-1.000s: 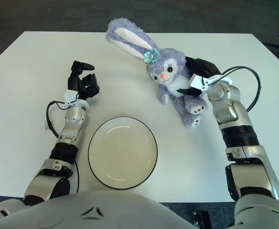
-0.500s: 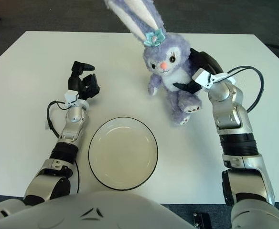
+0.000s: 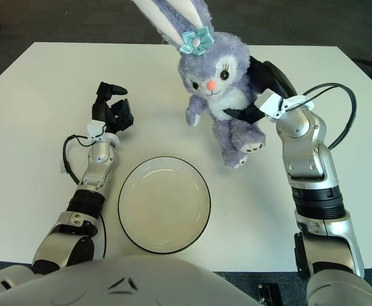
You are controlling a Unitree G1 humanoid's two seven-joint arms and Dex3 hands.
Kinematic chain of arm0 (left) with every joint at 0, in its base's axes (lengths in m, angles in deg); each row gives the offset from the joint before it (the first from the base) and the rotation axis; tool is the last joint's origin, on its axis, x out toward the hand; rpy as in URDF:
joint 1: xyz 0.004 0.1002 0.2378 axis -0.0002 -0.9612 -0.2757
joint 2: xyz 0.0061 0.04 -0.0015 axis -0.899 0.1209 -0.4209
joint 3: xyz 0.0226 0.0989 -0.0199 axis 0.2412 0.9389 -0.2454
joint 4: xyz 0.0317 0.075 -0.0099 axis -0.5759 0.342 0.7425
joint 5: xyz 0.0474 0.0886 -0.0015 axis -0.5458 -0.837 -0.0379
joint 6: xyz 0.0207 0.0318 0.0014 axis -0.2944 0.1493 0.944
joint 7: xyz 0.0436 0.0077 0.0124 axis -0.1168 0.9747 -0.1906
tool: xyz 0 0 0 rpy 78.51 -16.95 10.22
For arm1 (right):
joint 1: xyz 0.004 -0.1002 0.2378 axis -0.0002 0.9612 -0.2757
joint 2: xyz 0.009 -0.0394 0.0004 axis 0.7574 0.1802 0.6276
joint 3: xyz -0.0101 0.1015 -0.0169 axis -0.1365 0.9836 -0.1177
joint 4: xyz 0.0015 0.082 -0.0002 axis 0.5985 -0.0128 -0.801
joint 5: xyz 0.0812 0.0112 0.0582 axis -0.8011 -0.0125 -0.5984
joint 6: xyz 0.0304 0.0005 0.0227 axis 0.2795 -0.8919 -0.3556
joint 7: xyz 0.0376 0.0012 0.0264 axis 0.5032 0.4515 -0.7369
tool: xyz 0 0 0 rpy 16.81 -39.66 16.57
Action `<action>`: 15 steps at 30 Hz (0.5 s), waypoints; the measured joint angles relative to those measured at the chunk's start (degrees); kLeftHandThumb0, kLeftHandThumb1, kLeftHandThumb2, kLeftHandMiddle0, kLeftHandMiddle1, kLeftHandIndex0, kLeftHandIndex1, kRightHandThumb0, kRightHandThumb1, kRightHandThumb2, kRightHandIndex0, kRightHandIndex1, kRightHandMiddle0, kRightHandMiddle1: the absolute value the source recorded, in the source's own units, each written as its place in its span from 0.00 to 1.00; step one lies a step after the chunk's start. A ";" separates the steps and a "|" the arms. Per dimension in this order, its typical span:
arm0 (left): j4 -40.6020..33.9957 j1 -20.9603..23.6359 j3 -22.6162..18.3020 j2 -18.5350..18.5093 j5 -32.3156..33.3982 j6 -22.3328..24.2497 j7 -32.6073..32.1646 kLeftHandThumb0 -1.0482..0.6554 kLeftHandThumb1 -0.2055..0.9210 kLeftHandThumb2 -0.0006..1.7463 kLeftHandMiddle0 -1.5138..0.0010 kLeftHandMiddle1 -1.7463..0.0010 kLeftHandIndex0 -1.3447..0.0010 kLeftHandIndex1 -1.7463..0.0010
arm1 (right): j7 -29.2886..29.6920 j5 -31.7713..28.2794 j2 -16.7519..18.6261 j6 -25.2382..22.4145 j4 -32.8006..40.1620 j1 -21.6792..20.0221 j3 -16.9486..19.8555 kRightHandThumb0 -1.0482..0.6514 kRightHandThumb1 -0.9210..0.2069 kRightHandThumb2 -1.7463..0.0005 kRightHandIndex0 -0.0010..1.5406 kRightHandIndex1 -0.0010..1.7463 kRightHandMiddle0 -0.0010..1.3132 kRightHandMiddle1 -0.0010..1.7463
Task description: Put the doll into the plate.
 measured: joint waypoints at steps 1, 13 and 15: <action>0.13 0.07 -0.02 0.01 0.03 0.00 0.03 0.38 0.73 0.53 0.27 0.00 0.71 0.00 | -0.10 -0.08 0.03 0.28 0.09 0.00 -0.03 0.93 0.67 0.14 0.47 1.00 0.73 1.00; 0.95 0.42 -0.15 0.30 0.13 0.02 0.11 0.38 0.73 0.53 0.28 0.00 0.72 0.00 | -2.88 -3.00 0.57 2.34 0.41 -2.08 -0.47 0.93 0.67 0.14 0.47 1.00 0.73 1.00; 1.12 0.50 -0.16 0.36 0.11 0.02 0.08 0.38 0.73 0.53 0.28 0.00 0.72 0.00 | -3.88 -3.53 0.59 2.34 0.41 -3.23 -0.70 0.93 0.67 0.14 0.47 1.00 0.73 1.00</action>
